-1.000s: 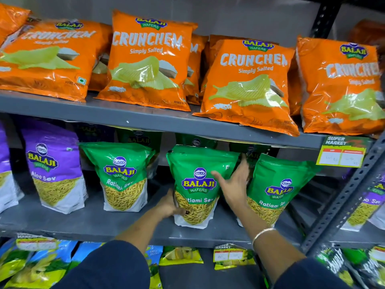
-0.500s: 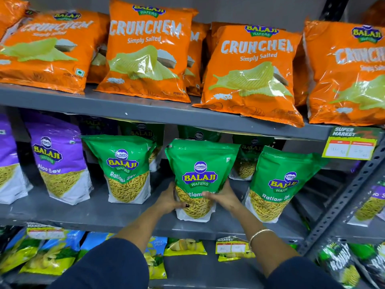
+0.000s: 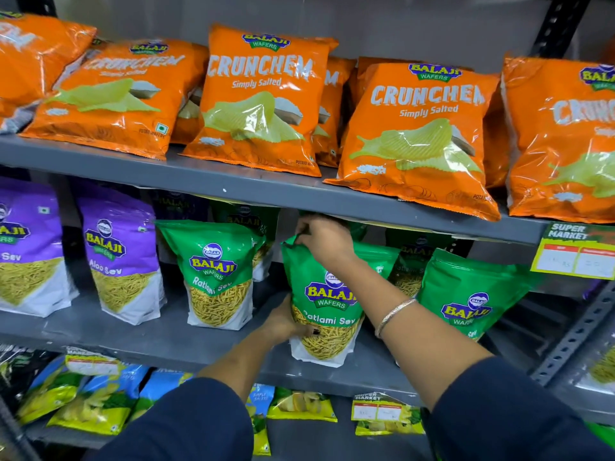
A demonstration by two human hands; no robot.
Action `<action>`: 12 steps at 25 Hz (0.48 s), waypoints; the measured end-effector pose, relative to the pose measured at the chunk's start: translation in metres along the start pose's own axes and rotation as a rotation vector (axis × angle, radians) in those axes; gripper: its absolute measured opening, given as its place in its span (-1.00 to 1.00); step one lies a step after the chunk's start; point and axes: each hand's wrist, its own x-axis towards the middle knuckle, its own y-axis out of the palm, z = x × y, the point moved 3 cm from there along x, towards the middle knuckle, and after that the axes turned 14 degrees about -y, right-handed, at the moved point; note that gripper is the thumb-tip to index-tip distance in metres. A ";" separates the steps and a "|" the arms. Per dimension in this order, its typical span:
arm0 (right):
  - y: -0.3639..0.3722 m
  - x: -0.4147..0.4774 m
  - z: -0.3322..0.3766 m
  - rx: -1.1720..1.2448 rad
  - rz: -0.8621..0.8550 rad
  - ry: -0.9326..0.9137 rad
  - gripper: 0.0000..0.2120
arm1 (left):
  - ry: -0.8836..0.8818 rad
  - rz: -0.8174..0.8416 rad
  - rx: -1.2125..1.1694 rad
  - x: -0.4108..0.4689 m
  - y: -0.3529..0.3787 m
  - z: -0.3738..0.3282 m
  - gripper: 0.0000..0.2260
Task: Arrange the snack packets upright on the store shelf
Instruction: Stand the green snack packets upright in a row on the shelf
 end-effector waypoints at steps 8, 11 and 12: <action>0.088 -0.044 0.059 -0.324 -0.313 -0.612 -0.73 | -0.134 -0.137 0.241 -0.016 -0.050 0.044 -0.42; 0.173 -0.039 0.052 0.105 0.178 -0.098 -0.59 | -0.313 -0.431 0.356 -0.027 -0.130 0.084 -0.67; 0.192 -0.034 0.044 0.278 0.266 0.075 -0.45 | -0.307 -0.505 0.372 -0.025 -0.153 0.092 -0.71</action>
